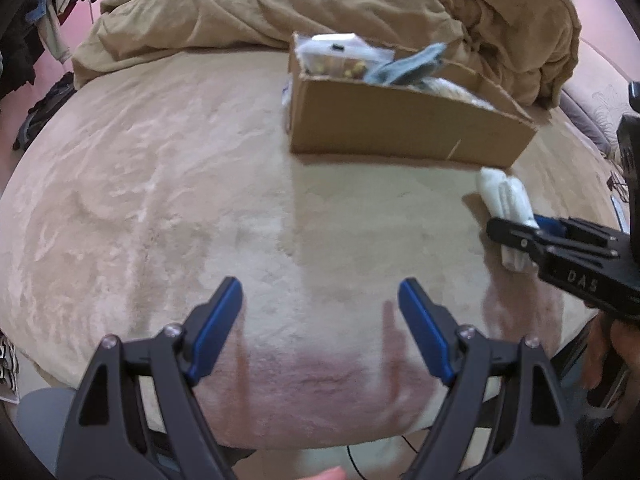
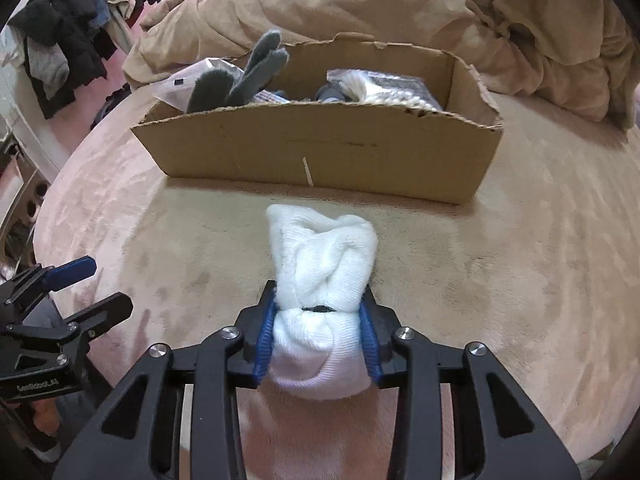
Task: Organize objects
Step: 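Grasp the white sock bundle with the right gripper and lift it, then lower the white sock bundle into the box and open the right gripper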
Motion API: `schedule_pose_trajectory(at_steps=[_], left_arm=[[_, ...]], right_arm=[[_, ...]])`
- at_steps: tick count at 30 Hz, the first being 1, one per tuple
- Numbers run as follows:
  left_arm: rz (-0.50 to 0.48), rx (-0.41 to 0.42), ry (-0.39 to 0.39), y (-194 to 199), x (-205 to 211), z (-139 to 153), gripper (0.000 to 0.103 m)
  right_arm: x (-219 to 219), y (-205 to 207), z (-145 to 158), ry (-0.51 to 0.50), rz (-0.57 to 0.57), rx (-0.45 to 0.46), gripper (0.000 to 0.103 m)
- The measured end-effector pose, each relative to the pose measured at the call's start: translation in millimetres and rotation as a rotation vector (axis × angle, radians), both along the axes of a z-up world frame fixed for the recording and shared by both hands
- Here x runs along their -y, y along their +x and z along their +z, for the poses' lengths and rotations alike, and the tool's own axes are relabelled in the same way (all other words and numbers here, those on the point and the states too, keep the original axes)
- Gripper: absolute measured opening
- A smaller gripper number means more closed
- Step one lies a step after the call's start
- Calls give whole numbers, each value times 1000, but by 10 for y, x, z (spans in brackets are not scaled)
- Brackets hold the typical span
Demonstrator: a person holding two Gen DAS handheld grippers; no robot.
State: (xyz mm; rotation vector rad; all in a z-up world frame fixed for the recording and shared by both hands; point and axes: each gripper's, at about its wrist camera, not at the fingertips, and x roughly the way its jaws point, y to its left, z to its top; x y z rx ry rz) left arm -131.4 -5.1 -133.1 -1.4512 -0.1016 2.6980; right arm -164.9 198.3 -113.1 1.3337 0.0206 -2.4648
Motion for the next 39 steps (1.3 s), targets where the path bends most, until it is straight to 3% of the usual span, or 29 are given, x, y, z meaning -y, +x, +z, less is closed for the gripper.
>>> schedule_pose_trajectory(at_steps=[9, 16, 21, 30, 39], left_arm=[[-49, -44, 32, 64, -141, 407, 82], [-40, -116, 39, -101, -82, 791, 82], [-2, -135, 0, -264, 25, 934, 82], [30, -196, -29, -593, 254, 1135, 82], [42, -152, -28, -702, 444, 766, 82]], right_arm=[[-188, 72, 569, -21, -26, -85, 39], [-151, -195, 911, 0, -8, -152, 39], [-37, -439, 1053, 13, 15, -188, 39], [172, -847, 1063, 45, 53, -203, 39], [359, -1258, 596, 79, 60, -101, 39]])
